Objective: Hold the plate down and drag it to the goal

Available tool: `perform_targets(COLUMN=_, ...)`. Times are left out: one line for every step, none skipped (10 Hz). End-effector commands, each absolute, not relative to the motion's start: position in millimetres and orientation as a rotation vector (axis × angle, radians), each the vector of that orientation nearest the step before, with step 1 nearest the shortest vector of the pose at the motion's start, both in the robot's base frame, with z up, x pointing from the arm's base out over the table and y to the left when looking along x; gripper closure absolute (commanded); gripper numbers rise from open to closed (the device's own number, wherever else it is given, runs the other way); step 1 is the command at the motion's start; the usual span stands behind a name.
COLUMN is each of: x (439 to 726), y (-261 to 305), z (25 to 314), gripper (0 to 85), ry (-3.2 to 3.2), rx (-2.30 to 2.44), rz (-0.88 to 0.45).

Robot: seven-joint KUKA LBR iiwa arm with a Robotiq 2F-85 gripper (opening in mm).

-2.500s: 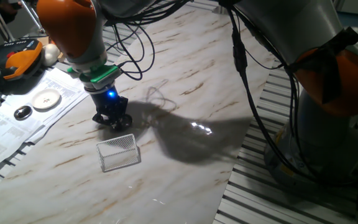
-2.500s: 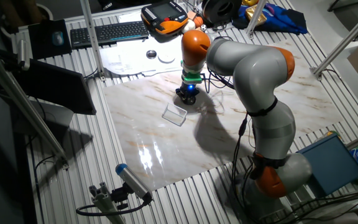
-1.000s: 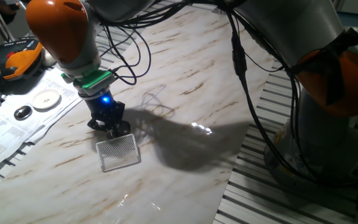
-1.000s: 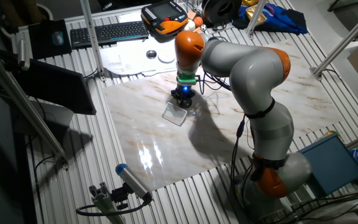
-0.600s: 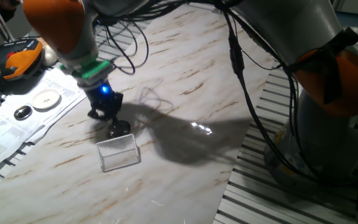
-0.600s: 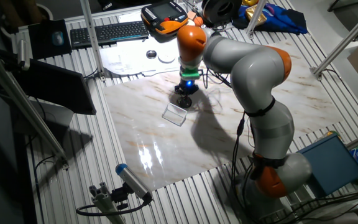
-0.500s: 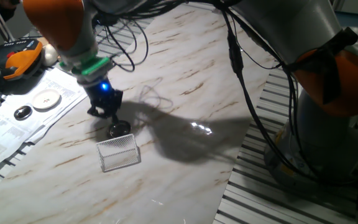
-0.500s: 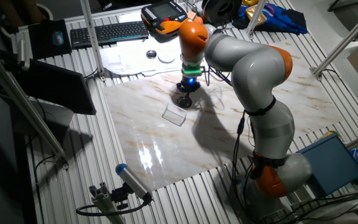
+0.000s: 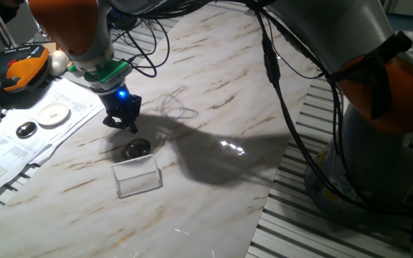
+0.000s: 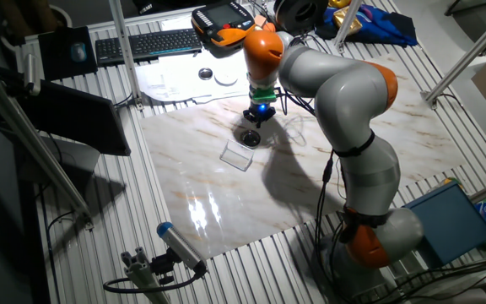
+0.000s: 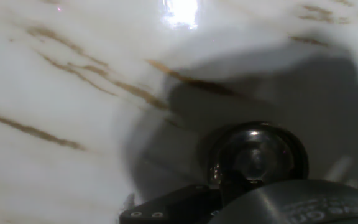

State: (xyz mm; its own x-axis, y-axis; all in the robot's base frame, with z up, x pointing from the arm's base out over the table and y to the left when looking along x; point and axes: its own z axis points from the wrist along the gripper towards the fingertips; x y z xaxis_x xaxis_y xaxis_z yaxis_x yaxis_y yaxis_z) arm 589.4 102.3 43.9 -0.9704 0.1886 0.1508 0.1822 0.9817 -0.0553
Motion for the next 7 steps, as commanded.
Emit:
perform_targets(x=590.0, y=100.7, z=42.2, gripper=85.0, ry=-2.977, rx=-0.27, rz=0.062)
perform_targets(x=590.0, y=98.9, z=40.2, gripper=85.0, ry=-2.98, rx=-0.26, rz=0.068)
perform_targets(x=588.7, y=97.9, z=37.2, gripper=85.0, ry=-2.984, rx=-0.251, rz=0.069)
perform_targets(x=587.0, y=99.9, z=34.9, gripper=85.0, ry=-2.987, rx=-0.249, rz=0.076)
perform_targets(x=584.4, y=103.9, z=32.4, gripper=85.0, ry=-2.993, rx=-0.255, rz=0.085)
perform_targets(x=581.5, y=108.1, z=29.9, gripper=85.0, ry=-2.998, rx=-0.26, rz=0.094)
perform_targets(x=580.3, y=110.2, z=29.8, gripper=85.0, ry=-2.992, rx=-0.263, rz=0.074)
